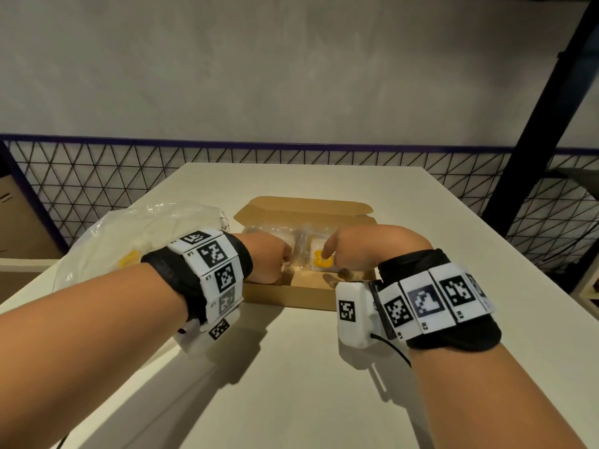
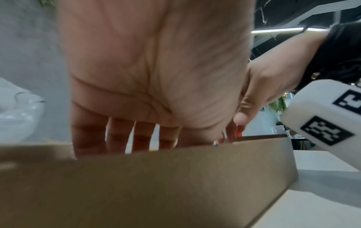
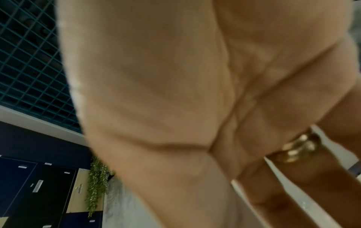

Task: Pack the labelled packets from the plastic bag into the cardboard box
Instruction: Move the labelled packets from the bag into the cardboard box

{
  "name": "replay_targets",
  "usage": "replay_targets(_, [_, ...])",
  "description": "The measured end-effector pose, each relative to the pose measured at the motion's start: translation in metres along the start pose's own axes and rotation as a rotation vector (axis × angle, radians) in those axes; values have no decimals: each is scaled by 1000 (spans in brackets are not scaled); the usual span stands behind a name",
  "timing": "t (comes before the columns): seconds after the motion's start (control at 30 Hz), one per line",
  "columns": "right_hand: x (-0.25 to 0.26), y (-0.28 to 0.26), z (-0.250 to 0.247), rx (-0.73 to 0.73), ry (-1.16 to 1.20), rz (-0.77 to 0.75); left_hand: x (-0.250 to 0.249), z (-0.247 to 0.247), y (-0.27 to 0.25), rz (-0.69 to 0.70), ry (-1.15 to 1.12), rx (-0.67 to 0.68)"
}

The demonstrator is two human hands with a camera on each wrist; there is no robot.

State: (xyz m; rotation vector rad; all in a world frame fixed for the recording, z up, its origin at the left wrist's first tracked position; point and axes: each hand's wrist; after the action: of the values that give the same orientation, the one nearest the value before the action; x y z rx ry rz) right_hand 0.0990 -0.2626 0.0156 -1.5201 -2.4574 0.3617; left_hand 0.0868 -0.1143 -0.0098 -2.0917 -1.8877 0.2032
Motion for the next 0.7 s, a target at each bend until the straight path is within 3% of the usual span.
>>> replay_targets(0.5, [-10,-5,-3,46,51,68,8,-2,-8,-17,-209,-17])
replay_targets(0.7, [-6,-15,-8,52,-32,10,27,-6,-22,-56,-390,-193])
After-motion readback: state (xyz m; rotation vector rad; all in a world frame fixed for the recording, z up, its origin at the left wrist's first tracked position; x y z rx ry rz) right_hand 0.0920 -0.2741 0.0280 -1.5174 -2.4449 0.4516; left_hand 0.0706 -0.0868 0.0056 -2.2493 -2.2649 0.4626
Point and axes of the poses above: each hand's wrist, its own y-axis towards the middle knuckle, its own z-axis out of the palm, x = y × z, and after that the axes turned 2 degrees about -z, right-handed
